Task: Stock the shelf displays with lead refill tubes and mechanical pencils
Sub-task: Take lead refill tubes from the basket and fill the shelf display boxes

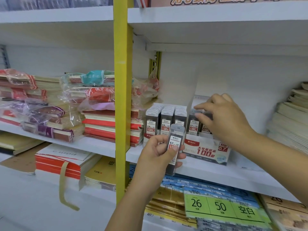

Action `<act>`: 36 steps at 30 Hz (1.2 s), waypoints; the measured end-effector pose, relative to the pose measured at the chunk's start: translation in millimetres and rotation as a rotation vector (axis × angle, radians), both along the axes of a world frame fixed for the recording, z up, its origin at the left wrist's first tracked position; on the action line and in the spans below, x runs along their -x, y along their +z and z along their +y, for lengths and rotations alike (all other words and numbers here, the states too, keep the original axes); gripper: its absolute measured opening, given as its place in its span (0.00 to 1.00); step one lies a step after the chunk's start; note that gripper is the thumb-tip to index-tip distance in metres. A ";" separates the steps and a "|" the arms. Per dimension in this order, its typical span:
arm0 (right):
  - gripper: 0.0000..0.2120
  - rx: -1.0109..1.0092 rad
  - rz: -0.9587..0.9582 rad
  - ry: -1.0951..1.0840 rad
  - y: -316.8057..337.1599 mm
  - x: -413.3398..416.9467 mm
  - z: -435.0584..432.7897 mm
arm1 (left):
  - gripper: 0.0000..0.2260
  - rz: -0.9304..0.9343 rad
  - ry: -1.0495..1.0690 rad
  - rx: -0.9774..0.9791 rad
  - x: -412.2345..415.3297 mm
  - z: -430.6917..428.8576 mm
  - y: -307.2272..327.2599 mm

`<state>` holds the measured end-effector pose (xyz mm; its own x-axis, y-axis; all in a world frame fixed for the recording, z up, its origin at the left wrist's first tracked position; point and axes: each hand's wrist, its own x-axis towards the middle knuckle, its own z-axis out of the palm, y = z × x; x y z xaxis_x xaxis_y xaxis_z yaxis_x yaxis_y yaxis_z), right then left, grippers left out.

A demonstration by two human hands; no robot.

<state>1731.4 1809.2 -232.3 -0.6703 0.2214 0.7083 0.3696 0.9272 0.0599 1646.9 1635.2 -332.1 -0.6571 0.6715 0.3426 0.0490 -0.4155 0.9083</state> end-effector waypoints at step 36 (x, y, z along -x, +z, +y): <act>0.15 0.080 0.052 0.081 -11.3 -19.2 0.2 | 0.24 1.068 0.639 0.342 -1.2 7.0 -25.7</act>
